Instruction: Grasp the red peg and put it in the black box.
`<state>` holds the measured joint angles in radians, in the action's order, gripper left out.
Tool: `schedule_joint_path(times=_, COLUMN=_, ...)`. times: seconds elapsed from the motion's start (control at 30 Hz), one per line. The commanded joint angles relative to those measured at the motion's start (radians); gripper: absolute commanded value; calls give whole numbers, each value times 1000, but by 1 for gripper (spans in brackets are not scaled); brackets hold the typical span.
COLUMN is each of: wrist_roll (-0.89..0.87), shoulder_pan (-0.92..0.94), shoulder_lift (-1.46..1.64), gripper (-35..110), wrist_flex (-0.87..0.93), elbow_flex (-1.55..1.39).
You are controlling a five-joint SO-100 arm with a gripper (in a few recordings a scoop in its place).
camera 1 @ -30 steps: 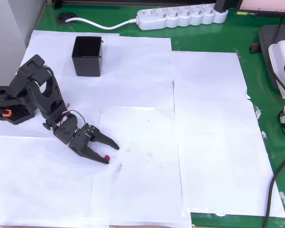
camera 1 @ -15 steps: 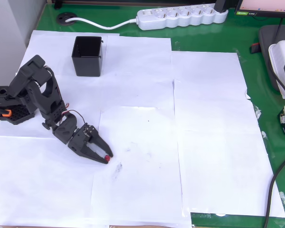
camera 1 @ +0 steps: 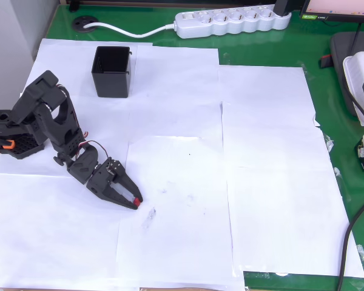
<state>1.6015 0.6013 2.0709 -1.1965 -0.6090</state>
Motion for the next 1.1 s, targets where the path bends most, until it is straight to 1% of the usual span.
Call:
schedule_joint_path(times=0.0, wrist_roll=-29, shoulder_pan=-54, shoulder_lift=-187, gripper=0, wrist_flex=83, elbow_flex=-57)
schedule_joint_path(times=0.07, wrist_roll=-48, shoulder_pan=-97, shoulder_lift=-296, gripper=0, wrist_flex=242, elbow_flex=-115)
schedule_joint_path(times=0.3, wrist_roll=-143, shoulder_pan=-268, shoulder_lift=-693, gripper=0, wrist_flex=1072, elbow_flex=-463)
schedule_joint_path(times=0.4, wrist_roll=-187, shoulder_pan=-353, shoulder_lift=-793, gripper=0, wrist_flex=1371, elbow_flex=-635)
schedule_joint_path(times=0.67, wrist_roll=-319, shoulder_pan=-591, shoulder_lift=-853, gripper=0, wrist_flex=2290, elbow_flex=-1287)
schedule_joint_path(times=0.83, wrist_roll=-364, shoulder_pan=-775, shoulder_lift=-853, gripper=0, wrist_flex=2783, elbow_flex=-1643)
schedule_joint_path(times=0.9, wrist_roll=-390, shoulder_pan=-857, shoulder_lift=-853, gripper=0, wrist_flex=2964, elbow_flex=-1773)
schedule_joint_path(times=0.97, wrist_roll=-416, shoulder_pan=-939, shoulder_lift=-853, gripper=0, wrist_flex=3102, elbow_flex=-1856)
schedule_joint_path(times=1.0, wrist_roll=-434, shoulder_pan=-976, shoulder_lift=-853, gripper=0, wrist_flex=3151, elbow_flex=-1876)
schedule_joint_path(times=1.07, wrist_roll=-512, shoulder_pan=-1039, shoulder_lift=-870, gripper=0, wrist_flex=3149, elbow_flex=-1841)
